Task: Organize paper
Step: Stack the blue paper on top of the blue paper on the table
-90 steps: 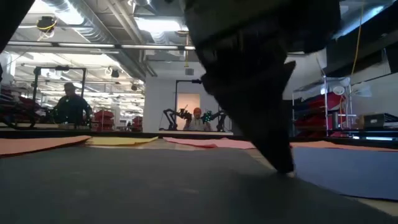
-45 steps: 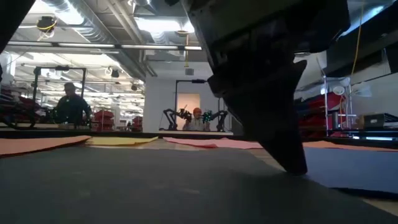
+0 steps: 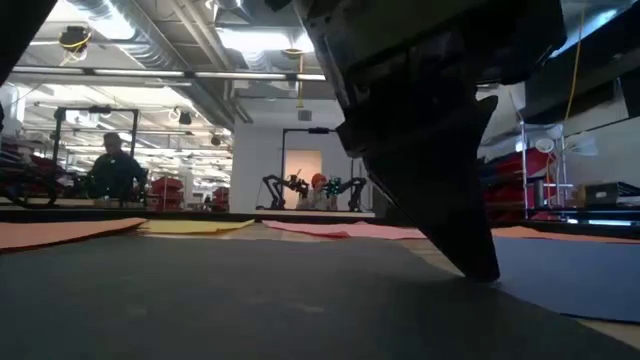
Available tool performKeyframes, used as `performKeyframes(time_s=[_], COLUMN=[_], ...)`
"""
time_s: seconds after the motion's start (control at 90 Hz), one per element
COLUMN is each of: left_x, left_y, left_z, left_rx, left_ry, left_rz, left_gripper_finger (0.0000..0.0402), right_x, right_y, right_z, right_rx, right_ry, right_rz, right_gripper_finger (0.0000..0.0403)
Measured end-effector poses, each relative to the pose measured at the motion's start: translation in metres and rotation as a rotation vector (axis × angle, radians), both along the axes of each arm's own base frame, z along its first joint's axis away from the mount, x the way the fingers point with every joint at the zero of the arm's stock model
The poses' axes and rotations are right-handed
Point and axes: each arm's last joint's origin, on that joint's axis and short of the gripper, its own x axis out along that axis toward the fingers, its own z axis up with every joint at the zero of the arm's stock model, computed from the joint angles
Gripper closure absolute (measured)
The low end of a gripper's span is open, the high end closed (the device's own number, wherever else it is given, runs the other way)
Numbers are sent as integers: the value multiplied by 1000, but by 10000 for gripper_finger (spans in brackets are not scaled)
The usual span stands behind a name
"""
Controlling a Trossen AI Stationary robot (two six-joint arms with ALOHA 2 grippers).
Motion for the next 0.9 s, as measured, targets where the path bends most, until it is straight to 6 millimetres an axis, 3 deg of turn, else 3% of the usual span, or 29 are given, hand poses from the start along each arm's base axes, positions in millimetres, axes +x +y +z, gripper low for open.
performKeyframes(time_s=[0.1,0.522,0.9], left_x=[0,17,23], left_y=[0,2,10], left_z=[0,8,54], left_rx=[-2,-73,61], left_ry=[-3,-176,-426], left_rz=[1,2,159], left_gripper_finger=[402,402,402], right_x=[-1,3,4], right_y=[6,3,-9], right_z=[11,13,10], right_rx=[38,-69,-268], right_ry=[-28,-192,-362], right_rz=[9,-24,-55], right_gripper_finger=[403,403,403])
